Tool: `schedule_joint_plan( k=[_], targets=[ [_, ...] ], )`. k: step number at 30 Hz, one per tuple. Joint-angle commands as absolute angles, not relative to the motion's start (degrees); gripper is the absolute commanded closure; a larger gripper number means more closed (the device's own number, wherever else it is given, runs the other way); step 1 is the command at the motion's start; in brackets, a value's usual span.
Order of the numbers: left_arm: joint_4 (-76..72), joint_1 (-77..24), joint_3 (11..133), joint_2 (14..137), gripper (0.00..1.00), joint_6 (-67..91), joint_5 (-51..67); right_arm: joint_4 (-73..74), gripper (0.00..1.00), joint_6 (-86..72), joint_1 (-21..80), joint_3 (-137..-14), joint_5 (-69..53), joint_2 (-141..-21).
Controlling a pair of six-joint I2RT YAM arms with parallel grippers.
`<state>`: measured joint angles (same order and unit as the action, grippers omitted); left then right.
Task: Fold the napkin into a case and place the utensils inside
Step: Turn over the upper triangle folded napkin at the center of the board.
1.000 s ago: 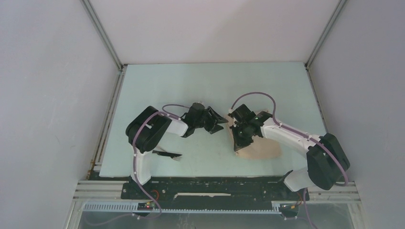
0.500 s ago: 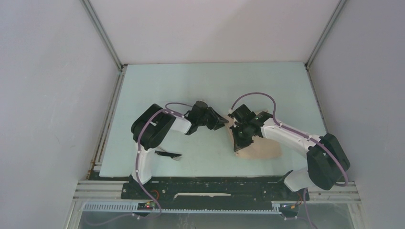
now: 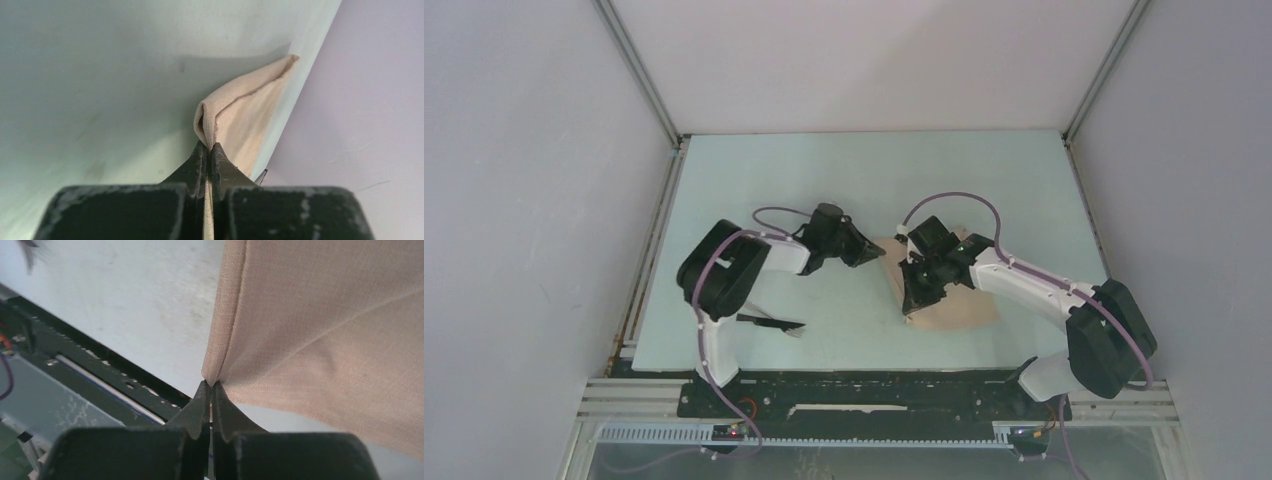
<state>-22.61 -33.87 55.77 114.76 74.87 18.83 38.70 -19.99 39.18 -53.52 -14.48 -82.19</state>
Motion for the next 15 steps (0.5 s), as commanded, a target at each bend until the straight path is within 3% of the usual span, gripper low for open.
schedule_joint_plan(
  k=[1, 9, 15],
  targets=[
    [-14.55, -26.9, 52.26, 100.34, 1.0, 67.43, 16.77, 32.48, 1.0, -23.03, 42.95, -56.9, -23.16, -82.49],
    [15.95, -19.54, 57.22, 72.28, 1.0, 52.67, 4.93, 15.14, 1.0, -34.7, 52.52, -68.78, -39.09, -88.33],
    [27.01, -20.56, 69.13, 67.05, 1.0, 45.79, -6.63, -5.34, 1.0, -45.73, 51.23, -64.67, -49.46, -87.38]
  ],
)
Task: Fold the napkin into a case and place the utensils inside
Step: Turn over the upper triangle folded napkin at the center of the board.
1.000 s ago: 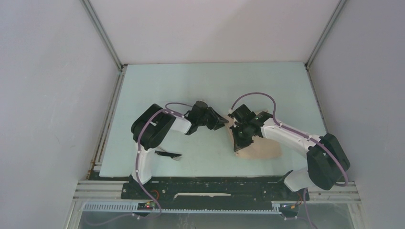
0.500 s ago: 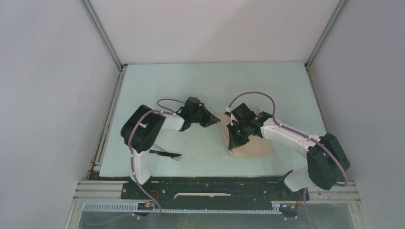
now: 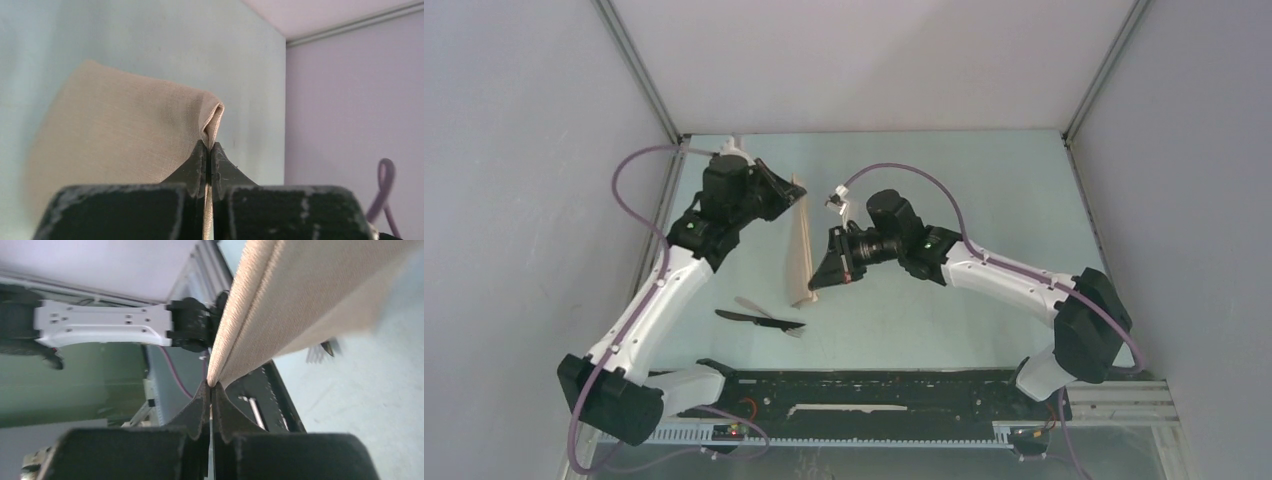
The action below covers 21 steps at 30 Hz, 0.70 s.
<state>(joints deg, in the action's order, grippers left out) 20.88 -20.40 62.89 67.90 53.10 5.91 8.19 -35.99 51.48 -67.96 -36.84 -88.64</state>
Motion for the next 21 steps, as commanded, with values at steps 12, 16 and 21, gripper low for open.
schedule_joint_plan(
  k=[12, 16, 21],
  targets=[
    [21.38, -33.19, 92.19, 110.33, 1.0, 42.18, -6.48, -39.15, 1.0, -53.24, 30.62, -33.05, -58.91, -97.95],
    [21.75, -36.35, 102.2, 120.88, 1.0, 42.61, -4.12, -43.25, 1.0, -51.73, 24.47, -26.97, -61.09, -102.71],
    [19.08, -39.18, 106.49, 126.83, 1.0, 43.5, -2.2, -38.92, 1.0, -46.48, 19.04, -23.41, -61.34, -103.67]
  ],
)
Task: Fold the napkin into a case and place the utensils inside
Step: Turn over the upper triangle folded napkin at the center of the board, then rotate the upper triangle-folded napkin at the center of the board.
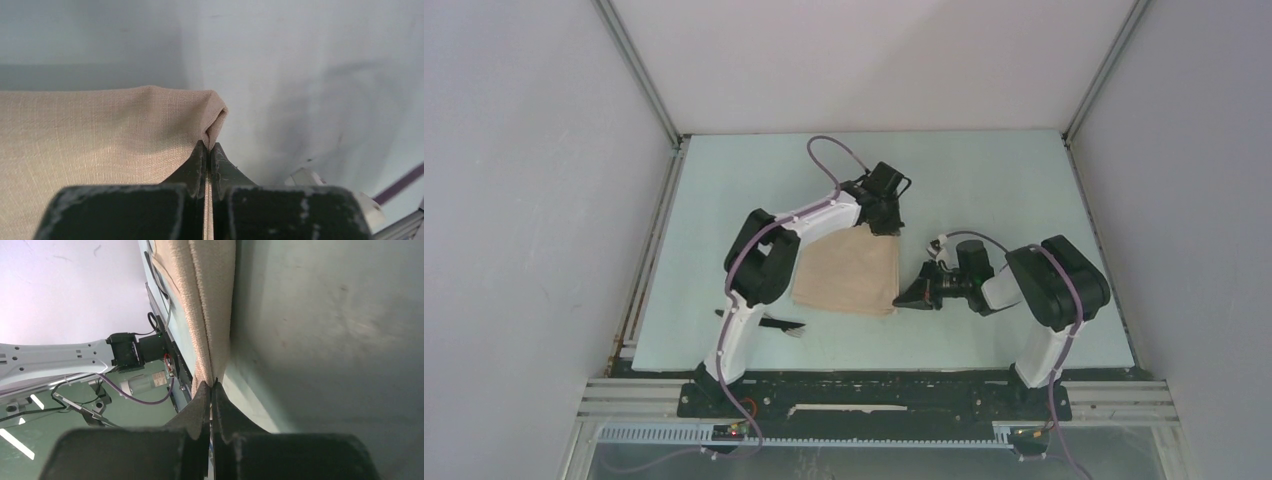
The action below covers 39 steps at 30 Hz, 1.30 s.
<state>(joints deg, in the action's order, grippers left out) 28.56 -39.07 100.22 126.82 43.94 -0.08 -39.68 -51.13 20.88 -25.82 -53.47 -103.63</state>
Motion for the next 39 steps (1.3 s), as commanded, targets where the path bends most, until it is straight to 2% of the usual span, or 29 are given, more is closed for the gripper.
schedule_joint_plan(
  k=[1, 4, 8, 12, 15, 16, 18, 21, 24, 28, 31, 35, 39],
  targets=[
    [18.64, -39.66, 107.18, 127.69, 1.0, 43.57, -1.93, -37.38, 1.0, -45.18, 18.31, -23.09, -61.18, -103.56],
    [18.42, -40.42, 110.48, 130.95, 1.0, 44.3, -0.5, -30.12, 1.0, -40.49, 16.24, -22.75, -59.79, -102.41],
    [18.41, -41.56, 115.79, 134.81, 0.99, 44.54, 2.53, -30.1, 1.0, -42.25, 15.33, -20.84, -59.06, -101.18],
    [19.14, -41.91, 120.18, 137.81, 0.84, 44.38, 4.38, -25.01, 1.0, -42.29, 14.69, -19.88, -55.37, -96.88],
    [20.89, -41.93, 121.93, 136.86, 0.6, 43.82, 6.82, -18.64, 1.0, -41.33, 13.18, -20.03, -52.29, -92.89],
    [21.6, -42.07, 122.04, 135.88, 0.54, 43.56, 7.76, -15.85, 0.95, -40.75, 12.77, -20.08, -50.84, -91.33],
    [23.95, -42.06, 121.56, 132.56, 0.45, 42.76, 9.88, -9.16, 0.78, -39.63, 12.1, -20.46, -47.62, -87.45],
    [25.47, -41.79, 116.41, 125.35, 0.39, 42.02, 13.36, 1.72, 0.64, -37.61, 11.97, -20.83, -40.46, -79.78],
    [25.5, -41.58, 106.39, 116.3, 0.37, 41.08, 16.44, 10.62, 0.54, -35.74, 11.61, -21.98, -36.05, -74.09],
    [24.25, -42.12, 89.22, 104.81, 0.36, 38.35, 17.57, 12.03, 0.51, -34.96, 10.53, -22.95, -35.59, -71.69],
    [24.17, -45.69, 80.24, 99.49, 0.36, 35.4, 15.63, 8.48, 0.54, -37.58, 9.49, -23.23, -39.35, -74.04],
    [25.93, -53.71, 74.73, 99.07, 0.37, 31.88, 9.17, 6.31, 0.59, -37.27, 9.11, -24.13, -41.77, -77.56],
    [27.7, -57.97, 75.94, 103.38, 0.46, 29.87, 4.78, 3.59, 0.74, -36.19, 9.05, -24.04, -45.92, -81.78]
  ],
)
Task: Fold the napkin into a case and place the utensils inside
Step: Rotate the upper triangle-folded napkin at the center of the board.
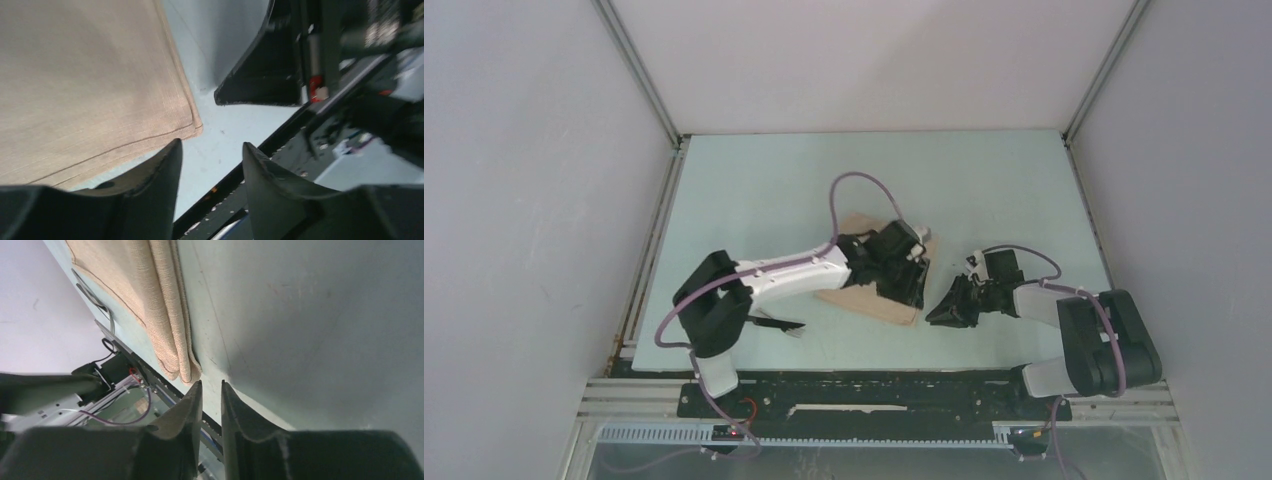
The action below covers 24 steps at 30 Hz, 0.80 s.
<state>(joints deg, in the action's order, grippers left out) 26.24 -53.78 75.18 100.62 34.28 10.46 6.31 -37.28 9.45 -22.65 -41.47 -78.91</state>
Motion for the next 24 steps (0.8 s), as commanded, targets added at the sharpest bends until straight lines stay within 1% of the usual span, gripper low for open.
schedule_joint_plan(
  k=[1, 3, 8, 13, 14, 16, 18, 22, 24],
  targets=[
    [28.05, -58.5, 76.74, 104.64, 0.49, 29.54, 3.48, 3.83, 0.76, -35.6, 9.12, -24.0, -45.82, -82.12],
    [28.91, -58.87, 78.09, 106.85, 0.53, 29.66, 2.11, 4.32, 0.76, -34.68, 9.17, -24.08, -45.58, -81.98],
    [28.39, -59.9, 78.71, 110.07, 0.55, 30.01, 2.41, 5.09, 0.74, -33.89, 9.58, -24.08, -44.89, -81.3],
    [29.22, -59.94, 79.65, 111.65, 0.62, 29.94, 1.09, 4.43, 0.73, -33.88, 11.07, -24.08, -44.36, -82.1],
    [29.18, -60.01, 79.89, 111.82, 0.62, 29.97, 1.41, 4.13, 0.73, -33.92, 11.35, -24.08, -44.36, -82.35],
    [29.1, -60.16, 80.25, 112.26, 0.58, 30.04, 2.13, 3.45, 0.72, -34.24, 11.74, -24.04, -44.38, -82.88],
    [29.19, -60.49, 80.39, 112.61, 0.57, 30.1, 2.29, 2.98, 0.72, -34.41, 11.97, -24.09, -44.51, -83.5],
    [29.25, -60.98, 80.54, 113.21, 0.59, 30.22, 2.47, 2.26, 0.72, -34.54, 12.2, -24.08, -44.89, -84.17],
    [29.43, -61.08, 80.62, 113.57, 0.62, 30.25, 2.63, 2.06, 0.72, -34.59, 12.33, -24.08, -44.93, -84.31]
  ],
)
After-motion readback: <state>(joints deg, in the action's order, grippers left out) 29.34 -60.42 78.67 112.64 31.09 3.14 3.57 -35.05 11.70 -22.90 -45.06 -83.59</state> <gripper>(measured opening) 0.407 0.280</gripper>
